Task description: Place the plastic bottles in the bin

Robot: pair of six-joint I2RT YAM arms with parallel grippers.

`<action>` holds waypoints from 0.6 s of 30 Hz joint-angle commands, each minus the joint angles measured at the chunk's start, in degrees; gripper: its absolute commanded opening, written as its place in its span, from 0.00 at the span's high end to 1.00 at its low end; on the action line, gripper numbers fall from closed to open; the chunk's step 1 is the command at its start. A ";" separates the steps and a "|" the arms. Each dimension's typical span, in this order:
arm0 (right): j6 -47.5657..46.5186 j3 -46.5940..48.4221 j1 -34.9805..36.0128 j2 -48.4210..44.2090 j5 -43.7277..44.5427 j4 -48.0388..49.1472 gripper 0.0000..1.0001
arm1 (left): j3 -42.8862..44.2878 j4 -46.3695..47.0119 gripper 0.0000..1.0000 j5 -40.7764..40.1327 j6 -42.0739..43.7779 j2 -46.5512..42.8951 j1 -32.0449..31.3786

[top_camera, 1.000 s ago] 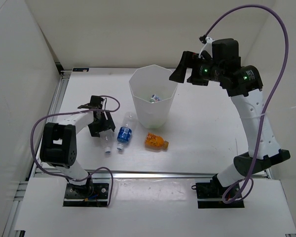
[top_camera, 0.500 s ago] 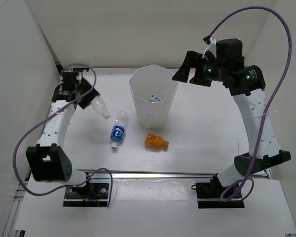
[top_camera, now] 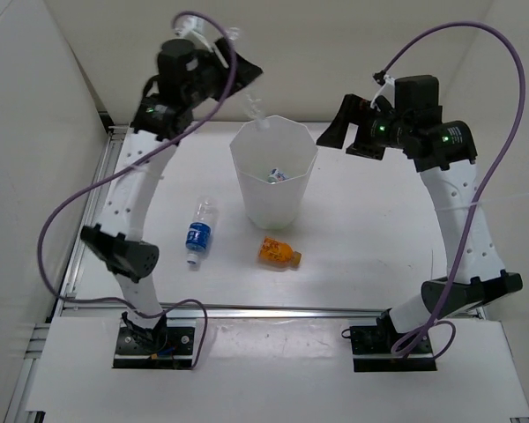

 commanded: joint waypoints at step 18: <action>-0.16 -7.23 -6.99 -7.77 -4.15 3.81 0.00 | -17.69 -4.11 0.00 -29.59 18.61 -17.72 -7.12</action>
